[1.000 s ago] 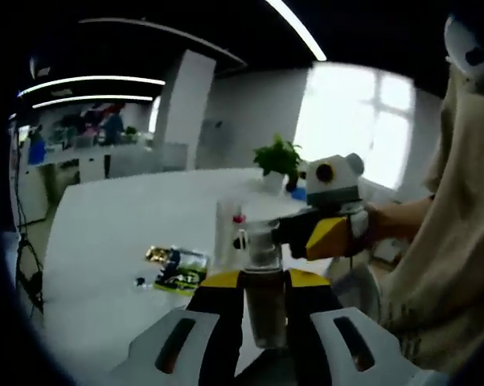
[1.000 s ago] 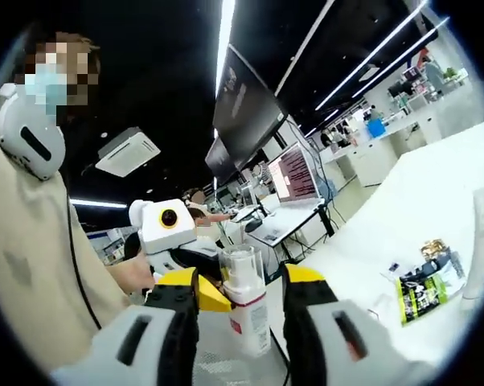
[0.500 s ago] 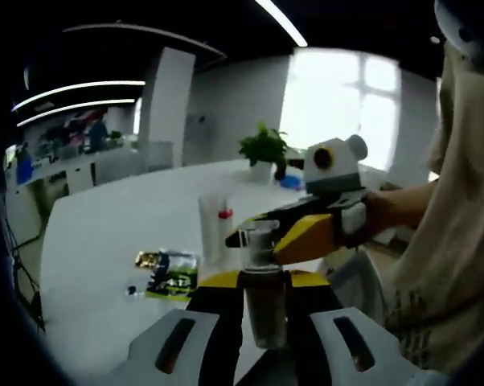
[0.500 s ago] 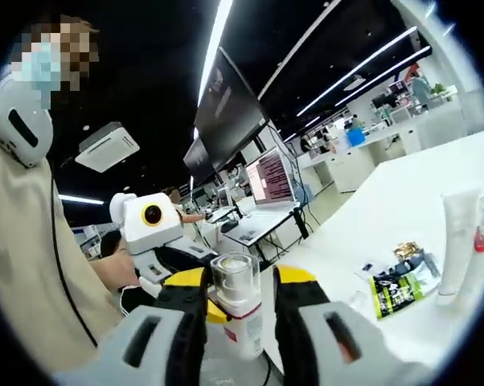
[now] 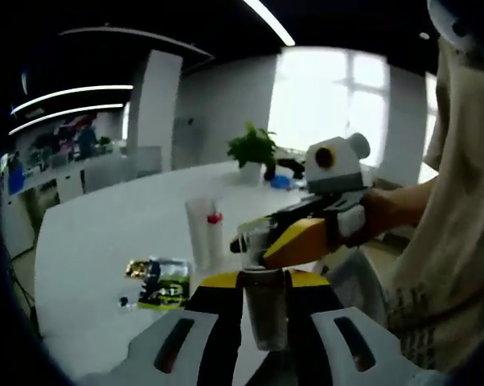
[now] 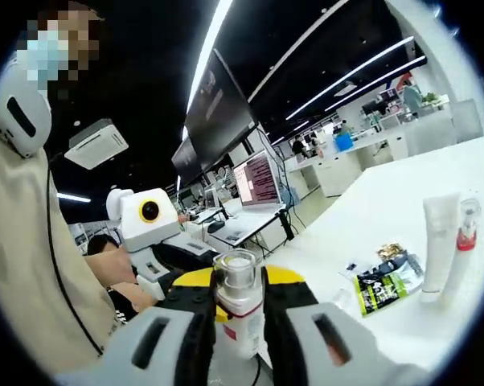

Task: Arrange the skincare products in the storage area until every visible bottle or jar stands upright without overlapping.

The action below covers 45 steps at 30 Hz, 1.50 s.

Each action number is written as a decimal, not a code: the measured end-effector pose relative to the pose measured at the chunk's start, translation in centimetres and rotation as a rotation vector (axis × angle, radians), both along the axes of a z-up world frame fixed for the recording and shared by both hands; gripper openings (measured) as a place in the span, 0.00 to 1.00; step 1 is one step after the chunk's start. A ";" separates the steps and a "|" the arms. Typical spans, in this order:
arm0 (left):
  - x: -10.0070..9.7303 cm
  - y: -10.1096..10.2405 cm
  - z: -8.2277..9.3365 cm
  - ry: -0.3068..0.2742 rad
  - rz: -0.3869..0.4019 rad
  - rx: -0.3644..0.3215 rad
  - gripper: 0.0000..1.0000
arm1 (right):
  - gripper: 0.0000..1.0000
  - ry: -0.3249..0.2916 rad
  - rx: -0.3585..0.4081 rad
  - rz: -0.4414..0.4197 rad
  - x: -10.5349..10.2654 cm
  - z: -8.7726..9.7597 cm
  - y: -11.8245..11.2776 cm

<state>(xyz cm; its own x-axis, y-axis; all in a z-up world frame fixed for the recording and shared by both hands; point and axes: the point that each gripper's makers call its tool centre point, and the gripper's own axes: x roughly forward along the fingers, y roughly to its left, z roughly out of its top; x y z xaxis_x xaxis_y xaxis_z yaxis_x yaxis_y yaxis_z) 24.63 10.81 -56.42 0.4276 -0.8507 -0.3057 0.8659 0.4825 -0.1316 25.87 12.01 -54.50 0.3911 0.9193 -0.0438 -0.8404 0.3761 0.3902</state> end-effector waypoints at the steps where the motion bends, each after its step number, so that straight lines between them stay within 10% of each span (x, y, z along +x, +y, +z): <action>1: 0.1 -0.1 0.0 -0.001 -0.004 -0.003 0.16 | 0.21 -0.007 -0.007 -0.007 0.1 0.0 -0.2; 10: 0.4 -1.9 -1.8 -0.026 -0.074 0.078 0.18 | 0.21 -0.064 -0.067 -0.051 0.7 0.1 -1.6; 22: 2.3 -4.1 -5.5 0.009 -0.120 0.178 0.16 | 0.21 -0.214 -0.329 -0.099 1.9 -1.8 -3.3; 45: 4.5 -8.2 -12.9 -0.053 -0.234 0.351 0.16 | 0.21 -0.125 -0.509 -0.163 4.5 -10.3 -8.4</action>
